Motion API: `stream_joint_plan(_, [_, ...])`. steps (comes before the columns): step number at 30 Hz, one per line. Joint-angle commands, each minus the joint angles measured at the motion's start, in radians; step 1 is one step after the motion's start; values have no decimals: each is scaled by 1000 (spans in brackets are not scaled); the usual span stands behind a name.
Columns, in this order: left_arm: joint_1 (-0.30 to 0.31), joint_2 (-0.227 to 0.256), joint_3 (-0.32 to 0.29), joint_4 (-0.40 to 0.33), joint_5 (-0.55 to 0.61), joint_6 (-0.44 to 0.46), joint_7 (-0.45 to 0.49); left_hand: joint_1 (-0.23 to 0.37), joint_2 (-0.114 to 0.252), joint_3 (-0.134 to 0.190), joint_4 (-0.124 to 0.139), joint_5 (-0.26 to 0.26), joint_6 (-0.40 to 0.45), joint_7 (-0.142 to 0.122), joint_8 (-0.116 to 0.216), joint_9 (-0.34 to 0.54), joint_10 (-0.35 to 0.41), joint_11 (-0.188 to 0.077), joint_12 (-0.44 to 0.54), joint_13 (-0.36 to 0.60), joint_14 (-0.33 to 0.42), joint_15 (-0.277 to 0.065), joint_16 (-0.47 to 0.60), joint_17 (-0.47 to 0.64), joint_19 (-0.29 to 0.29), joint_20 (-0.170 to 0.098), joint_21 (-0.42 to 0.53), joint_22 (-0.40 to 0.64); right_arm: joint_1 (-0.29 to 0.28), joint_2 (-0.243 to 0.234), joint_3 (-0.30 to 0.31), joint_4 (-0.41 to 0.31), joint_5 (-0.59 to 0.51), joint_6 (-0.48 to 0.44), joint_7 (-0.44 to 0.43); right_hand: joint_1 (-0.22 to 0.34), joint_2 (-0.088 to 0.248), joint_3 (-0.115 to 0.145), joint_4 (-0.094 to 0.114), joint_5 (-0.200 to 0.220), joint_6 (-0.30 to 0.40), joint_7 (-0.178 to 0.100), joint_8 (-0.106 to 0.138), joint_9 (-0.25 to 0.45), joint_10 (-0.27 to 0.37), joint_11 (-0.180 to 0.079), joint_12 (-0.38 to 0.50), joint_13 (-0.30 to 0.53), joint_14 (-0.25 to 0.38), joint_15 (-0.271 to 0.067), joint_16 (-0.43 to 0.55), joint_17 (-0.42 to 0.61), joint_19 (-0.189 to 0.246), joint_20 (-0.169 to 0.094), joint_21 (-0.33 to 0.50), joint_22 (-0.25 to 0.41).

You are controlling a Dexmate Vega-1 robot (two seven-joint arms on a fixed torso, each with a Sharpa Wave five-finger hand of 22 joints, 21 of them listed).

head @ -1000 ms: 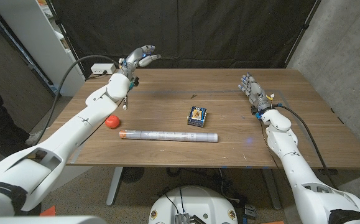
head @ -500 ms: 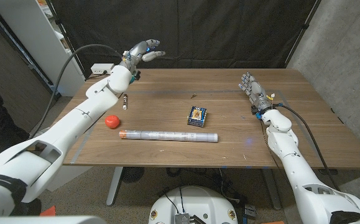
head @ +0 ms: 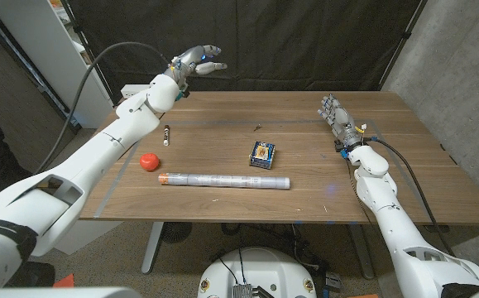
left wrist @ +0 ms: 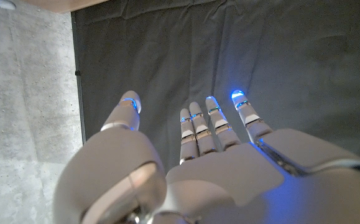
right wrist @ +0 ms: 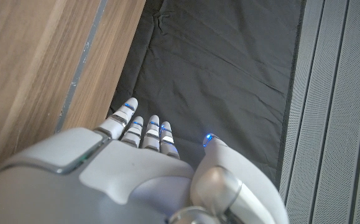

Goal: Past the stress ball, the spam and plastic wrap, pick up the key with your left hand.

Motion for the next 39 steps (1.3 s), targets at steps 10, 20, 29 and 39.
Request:
stream_joint_plan(10, [-126, -6, 87, -2, 119, 26, -143, 23, -6, -21, 4, 15, 31, -3, 1, 4, 19, -11, 14, 9, 15, -15, 15, 16, 8, 3, 10, 2, -19, -12, -18, -28, 12, 42, -10, -12, 6, 10, -1, -5, 16, 4, 2, 5, 13, 0, 1, 5, 16, 0, 4, 2, 10, -26, 7, 5])
stream_joint_plan(20, [-169, -15, 121, -10, 180, 38, -200, 29, -8, -35, 9, 19, 45, -8, 0, 4, 31, -17, 20, 14, 17, -22, 23, 25, 9, -2, 14, 3, -32, -15, -20, -38, 23, 56, -17, -13, 5, 12, -2, -5, 19, 4, 2, 5, 16, 1, 1, 6, 17, 0, 3, 2, 10, -27, 6, 5])
stream_joint_plan(29, [-212, -23, 158, -10, 228, 40, -284, 45, -5, -42, 8, 24, 60, -14, -2, 4, 34, -24, 22, 18, 15, -30, 29, 33, 11, -10, 18, 4, -42, -19, -20, -47, 32, 67, -18, -14, 5, 14, -3, -5, 20, 4, 1, 5, 17, 0, 0, 6, 19, 0, 2, 2, 11, -28, 6, 5])
stream_joint_plan(39, [-253, -46, 192, 5, 270, 39, -347, 75, 9, -44, 5, 27, 87, -22, 0, 4, 53, -36, 32, 22, 22, -41, 39, 42, 17, -18, 26, 4, -54, -23, -17, -59, 45, 72, -18, -15, 4, 15, -3, -6, 23, 5, 0, 5, 19, -1, -1, 6, 19, 1, 2, 2, 13, -27, 6, 5])
